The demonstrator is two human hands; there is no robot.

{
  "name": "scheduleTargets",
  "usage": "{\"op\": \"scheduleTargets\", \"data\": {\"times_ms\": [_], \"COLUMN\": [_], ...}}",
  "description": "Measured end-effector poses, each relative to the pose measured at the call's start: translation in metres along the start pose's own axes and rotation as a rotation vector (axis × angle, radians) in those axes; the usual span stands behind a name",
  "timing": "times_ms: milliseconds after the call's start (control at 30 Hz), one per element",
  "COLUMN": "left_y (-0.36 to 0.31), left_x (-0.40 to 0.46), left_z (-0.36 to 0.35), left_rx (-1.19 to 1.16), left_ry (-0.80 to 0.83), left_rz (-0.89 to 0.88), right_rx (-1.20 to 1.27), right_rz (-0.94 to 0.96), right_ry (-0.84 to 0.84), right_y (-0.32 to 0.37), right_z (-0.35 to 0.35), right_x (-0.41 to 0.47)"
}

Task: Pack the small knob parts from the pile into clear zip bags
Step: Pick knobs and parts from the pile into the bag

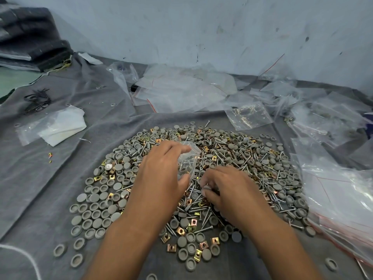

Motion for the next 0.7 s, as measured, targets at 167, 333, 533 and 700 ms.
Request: {"op": "scheduleTargets", "data": {"times_ms": [167, 333, 533, 700], "left_y": [0.001, 0.001, 0.002, 0.001], "left_x": [0.000, 0.000, 0.000, -0.001], "left_z": [0.000, 0.000, -0.001, -0.002], "left_rx": [0.009, 0.009, 0.005, 0.002], "left_ry": [0.006, 0.014, 0.013, 0.016], "left_rz": [-0.012, -0.015, -0.009, -0.007], "right_rx": [0.098, 0.115, 0.061, 0.069], "right_rz": [-0.047, -0.040, -0.043, -0.029], "right_ry": [-0.038, -0.007, -0.139, -0.199], "right_y": [-0.006, -0.009, -0.005, 0.002], "right_z": [0.004, 0.004, 0.000, -0.003], "right_x": [0.000, 0.002, 0.002, 0.004]}}
Point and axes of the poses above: each hand's wrist, its own x-axis towards the middle knuckle, its own z-axis out of the back of the hand, y = z × x, the point moved 1 cm from there along x, towards the middle knuckle, and after that the axes turned 1 degree about z, right-handed, at the moved point
